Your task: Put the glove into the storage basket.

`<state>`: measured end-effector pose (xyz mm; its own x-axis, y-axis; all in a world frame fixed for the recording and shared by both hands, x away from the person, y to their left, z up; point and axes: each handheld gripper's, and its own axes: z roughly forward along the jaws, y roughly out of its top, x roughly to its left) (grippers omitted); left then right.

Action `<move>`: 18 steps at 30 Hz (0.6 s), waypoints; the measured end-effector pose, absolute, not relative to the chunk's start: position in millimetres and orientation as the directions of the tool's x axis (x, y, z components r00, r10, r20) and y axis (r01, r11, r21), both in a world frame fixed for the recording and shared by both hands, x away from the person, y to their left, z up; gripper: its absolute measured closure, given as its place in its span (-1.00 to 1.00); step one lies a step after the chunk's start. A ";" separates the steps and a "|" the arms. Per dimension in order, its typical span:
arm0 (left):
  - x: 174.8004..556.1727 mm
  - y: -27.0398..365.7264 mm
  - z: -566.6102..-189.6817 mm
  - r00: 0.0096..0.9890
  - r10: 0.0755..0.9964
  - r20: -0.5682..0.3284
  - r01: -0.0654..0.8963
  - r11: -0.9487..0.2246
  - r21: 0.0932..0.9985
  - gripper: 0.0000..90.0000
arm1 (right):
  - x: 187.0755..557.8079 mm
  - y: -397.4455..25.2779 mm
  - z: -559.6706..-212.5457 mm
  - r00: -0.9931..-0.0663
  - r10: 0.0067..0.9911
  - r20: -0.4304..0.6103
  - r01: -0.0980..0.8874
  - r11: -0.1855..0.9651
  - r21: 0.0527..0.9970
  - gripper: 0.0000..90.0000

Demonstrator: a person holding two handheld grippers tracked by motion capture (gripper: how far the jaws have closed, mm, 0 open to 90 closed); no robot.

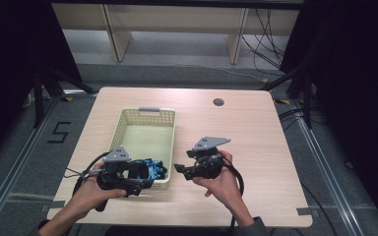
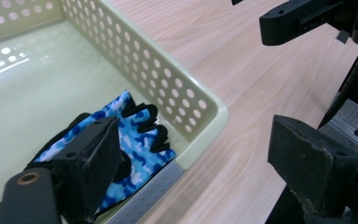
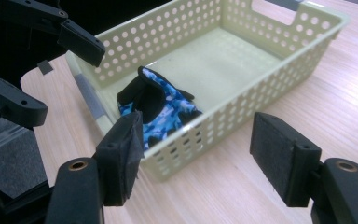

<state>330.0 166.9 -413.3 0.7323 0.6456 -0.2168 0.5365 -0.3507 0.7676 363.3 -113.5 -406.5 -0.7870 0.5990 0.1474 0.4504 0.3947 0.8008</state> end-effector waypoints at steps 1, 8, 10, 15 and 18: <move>330.0 166.9 -413.3 0.732 0.646 -0.217 0.536 -0.351 0.768 -0.64 | 361.5 -116.1 -406.8 -0.779 0.607 0.158 0.464 0.388 0.796 -0.20; 326.9 154.3 -416.3 0.763 0.615 -0.201 0.504 -0.371 0.780 -0.63 | 358.1 -139.1 -408.7 -0.763 0.622 0.176 0.472 0.351 0.808 -0.20; 326.1 151.9 -416.9 0.762 0.613 -0.206 0.511 -0.375 0.773 -0.63 | 357.3 -141.5 -408.2 -0.756 0.632 0.169 0.476 0.353 0.806 -0.20; 323.2 149.8 -417.9 0.770 0.604 -0.208 0.504 -0.375 0.778 -0.63 | 353.2 -150.2 -409.7 -0.750 0.633 0.191 0.486 0.333 0.808 -0.21; 320.2 148.5 -417.5 0.770 0.603 -0.209 0.501 -0.370 0.782 -0.63 | 350.2 -155.5 -410.5 -0.745 0.638 0.192 0.484 0.320 0.814 -0.25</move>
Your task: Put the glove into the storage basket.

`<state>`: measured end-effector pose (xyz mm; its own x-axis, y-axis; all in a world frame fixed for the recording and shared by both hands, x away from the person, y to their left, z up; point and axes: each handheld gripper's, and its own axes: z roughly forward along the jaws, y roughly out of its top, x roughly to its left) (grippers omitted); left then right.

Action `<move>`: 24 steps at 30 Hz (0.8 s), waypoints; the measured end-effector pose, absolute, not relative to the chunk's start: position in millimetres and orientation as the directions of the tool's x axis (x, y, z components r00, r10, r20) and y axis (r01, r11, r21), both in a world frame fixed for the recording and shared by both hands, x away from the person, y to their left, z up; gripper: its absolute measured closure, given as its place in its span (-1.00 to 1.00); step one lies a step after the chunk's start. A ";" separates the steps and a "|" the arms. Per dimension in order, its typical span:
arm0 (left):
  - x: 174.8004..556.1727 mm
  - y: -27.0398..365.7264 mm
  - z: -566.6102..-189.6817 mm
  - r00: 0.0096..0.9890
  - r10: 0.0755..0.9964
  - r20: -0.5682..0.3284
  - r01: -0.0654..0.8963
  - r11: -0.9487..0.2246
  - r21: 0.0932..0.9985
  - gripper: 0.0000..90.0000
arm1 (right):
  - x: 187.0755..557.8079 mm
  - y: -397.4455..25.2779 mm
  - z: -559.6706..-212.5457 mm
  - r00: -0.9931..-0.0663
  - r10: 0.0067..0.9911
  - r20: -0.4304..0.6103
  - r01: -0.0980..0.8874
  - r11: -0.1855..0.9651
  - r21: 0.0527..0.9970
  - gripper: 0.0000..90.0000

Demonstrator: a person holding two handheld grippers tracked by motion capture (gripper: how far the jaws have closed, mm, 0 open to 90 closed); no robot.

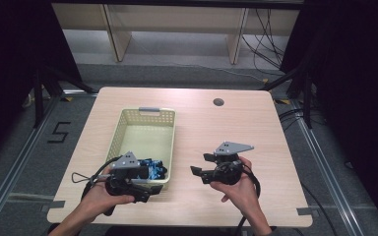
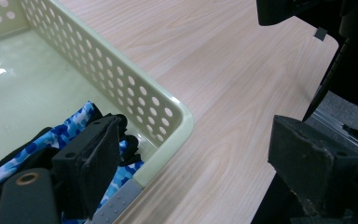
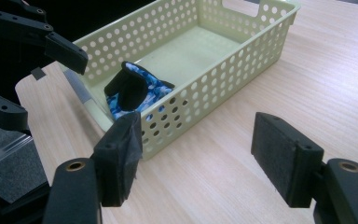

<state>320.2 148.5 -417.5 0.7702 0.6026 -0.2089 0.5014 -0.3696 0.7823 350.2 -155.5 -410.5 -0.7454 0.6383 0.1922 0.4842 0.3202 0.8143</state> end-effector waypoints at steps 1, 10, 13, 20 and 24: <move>319.3 148.0 -417.3 0.771 0.604 -0.204 0.500 -0.375 0.781 -0.63 | 350.2 -155.5 -410.5 -0.745 0.638 0.192 0.484 0.320 0.814 -0.25; 309.2 140.1 -420.9 0.798 0.567 -0.201 0.478 -0.394 0.785 -0.62 | 345.1 -166.3 -415.9 -0.738 0.643 0.208 0.497 0.308 0.812 -0.33; 305.2 137.5 -423.8 0.814 0.548 -0.192 0.460 -0.408 0.789 -0.62 | 341.6 -171.5 -418.5 -0.726 0.658 0.199 0.498 0.305 0.812 -0.43; 300.3 133.9 -428.5 0.819 0.533 -0.213 0.468 -0.405 0.786 -0.63 | 336.9 -177.2 -422.9 -0.712 0.659 0.242 0.530 0.278 0.801 -0.45; 298.8 133.1 -432.6 0.824 0.524 -0.216 0.463 -0.403 0.789 -0.63 | 334.8 -180.5 -425.5 -0.718 0.655 0.237 0.518 0.275 0.810 -0.47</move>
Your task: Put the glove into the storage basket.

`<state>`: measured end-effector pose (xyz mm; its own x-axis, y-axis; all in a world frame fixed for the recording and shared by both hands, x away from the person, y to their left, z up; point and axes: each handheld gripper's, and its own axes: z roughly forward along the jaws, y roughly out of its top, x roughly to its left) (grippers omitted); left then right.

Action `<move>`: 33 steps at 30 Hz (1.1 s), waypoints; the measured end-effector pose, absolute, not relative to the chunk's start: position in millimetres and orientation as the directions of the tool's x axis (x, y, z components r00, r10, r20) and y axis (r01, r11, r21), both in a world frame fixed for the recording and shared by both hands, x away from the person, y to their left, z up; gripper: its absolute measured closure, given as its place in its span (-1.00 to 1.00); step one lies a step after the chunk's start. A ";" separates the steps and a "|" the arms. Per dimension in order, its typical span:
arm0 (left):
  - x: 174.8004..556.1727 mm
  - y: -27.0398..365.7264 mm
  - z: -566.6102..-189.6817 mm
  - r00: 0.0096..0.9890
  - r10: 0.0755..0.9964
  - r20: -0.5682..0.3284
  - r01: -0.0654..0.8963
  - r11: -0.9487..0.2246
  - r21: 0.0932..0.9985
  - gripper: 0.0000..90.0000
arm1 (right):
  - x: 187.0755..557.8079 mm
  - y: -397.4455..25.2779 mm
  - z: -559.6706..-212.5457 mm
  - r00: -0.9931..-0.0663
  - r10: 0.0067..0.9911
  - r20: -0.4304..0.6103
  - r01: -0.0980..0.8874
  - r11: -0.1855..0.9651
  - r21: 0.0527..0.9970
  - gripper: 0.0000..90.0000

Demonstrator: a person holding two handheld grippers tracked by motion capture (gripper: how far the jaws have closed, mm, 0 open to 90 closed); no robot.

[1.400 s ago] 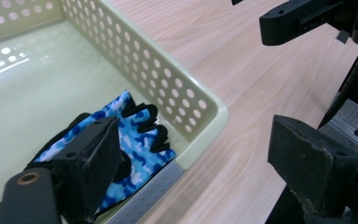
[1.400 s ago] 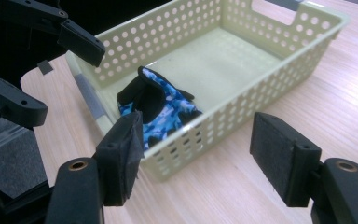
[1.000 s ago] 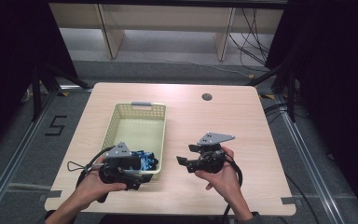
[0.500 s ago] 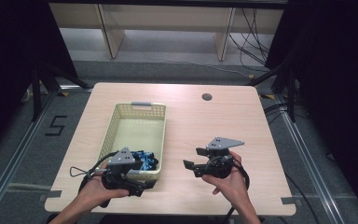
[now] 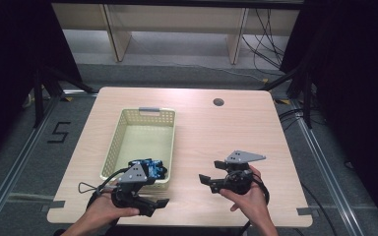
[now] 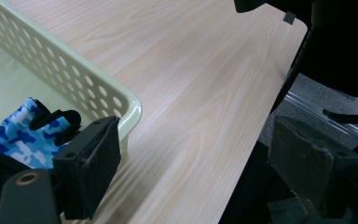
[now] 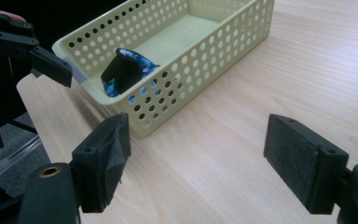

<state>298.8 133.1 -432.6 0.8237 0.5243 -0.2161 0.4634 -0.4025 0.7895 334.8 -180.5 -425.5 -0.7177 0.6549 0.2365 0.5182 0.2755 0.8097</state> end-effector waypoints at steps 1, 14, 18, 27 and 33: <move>298.2 133.6 -433.2 0.823 0.526 -0.215 0.466 -0.409 0.785 -0.63 | 332.6 -181.5 -425.0 -0.710 0.659 0.248 0.531 0.270 0.803 -0.47; 292.4 128.4 -440.9 0.837 0.503 -0.215 0.451 -0.414 0.790 -0.63 | 321.9 -188.2 -437.6 -0.720 0.638 0.274 0.539 0.264 0.800 -0.50; 289.2 129.1 -445.1 0.841 0.511 -0.178 0.432 -0.437 0.789 -0.63 | 320.1 -190.7 -441.2 -0.717 0.642 0.273 0.539 0.263 0.800 -0.51; 282.0 130.3 -454.2 0.846 0.498 -0.190 0.437 -0.444 0.782 -0.63 | 311.9 -186.3 -447.9 -0.724 0.631 0.278 0.541 0.270 0.796 -0.54; 279.9 131.2 -457.5 0.856 0.485 -0.180 0.423 -0.457 0.783 -0.63 | 307.4 -186.4 -450.7 -0.722 0.633 0.280 0.547 0.275 0.791 -0.56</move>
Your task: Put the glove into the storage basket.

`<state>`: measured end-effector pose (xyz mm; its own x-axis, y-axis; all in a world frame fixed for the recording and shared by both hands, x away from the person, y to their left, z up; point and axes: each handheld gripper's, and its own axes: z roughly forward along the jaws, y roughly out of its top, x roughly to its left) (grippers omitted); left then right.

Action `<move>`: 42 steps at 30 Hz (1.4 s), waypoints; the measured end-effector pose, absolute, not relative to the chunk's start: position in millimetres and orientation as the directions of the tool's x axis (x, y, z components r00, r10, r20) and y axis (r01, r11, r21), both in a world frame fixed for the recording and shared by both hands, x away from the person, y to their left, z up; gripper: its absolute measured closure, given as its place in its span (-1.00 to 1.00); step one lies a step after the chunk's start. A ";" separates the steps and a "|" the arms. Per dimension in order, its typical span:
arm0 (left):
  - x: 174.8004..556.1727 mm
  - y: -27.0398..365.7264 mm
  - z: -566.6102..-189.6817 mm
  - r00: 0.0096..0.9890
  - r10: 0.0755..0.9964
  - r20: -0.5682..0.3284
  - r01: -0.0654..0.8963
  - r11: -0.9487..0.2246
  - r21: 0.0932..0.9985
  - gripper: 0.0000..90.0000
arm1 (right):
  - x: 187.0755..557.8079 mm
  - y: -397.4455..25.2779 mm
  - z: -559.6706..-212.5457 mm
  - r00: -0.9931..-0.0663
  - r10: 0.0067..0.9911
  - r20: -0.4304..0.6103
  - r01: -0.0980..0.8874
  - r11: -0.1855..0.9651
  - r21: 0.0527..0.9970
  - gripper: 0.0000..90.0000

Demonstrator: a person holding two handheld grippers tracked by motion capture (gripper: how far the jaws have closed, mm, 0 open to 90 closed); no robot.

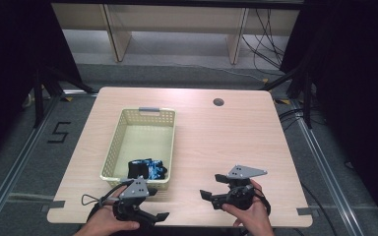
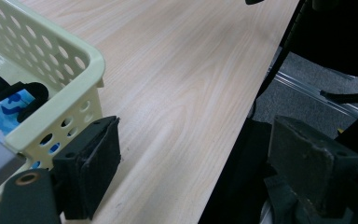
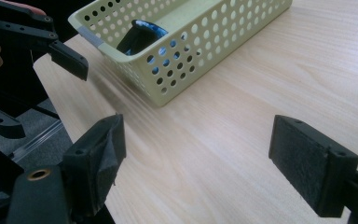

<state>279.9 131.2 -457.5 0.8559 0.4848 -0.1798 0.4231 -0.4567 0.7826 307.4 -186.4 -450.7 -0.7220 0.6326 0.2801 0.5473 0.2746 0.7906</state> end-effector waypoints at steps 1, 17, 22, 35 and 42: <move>279.8 131.4 -458.1 0.861 0.477 -0.175 0.415 -0.462 0.784 -0.63 | 308.0 -187.0 -452.0 -0.728 0.629 0.273 0.540 0.279 0.794 -0.56; 271.5 131.4 -471.3 0.857 0.485 -0.175 0.426 -0.475 0.770 -0.63 | 295.1 -190.1 -464.0 -0.732 0.625 0.270 0.543 0.298 0.785 -0.60; 270.8 134.4 -477.1 0.859 0.486 -0.160 0.421 -0.495 0.760 -0.63 | 288.9 -193.9 -466.8 -0.730 0.635 0.253 0.539 0.308 0.784 -0.62; 269.6 139.6 -490.1 0.862 0.489 -0.131 0.409 -0.520 0.750 -0.64 | 274.3 -202.2 -476.1 -0.700 0.658 0.277 0.584 0.305 0.753 -0.63; 269.5 140.8 -495.2 0.852 0.504 -0.140 0.429 -0.520 0.739 -0.64 | 271.3 -204.2 -484.8 -0.720 0.659 0.218 0.564 0.373 0.736 -0.63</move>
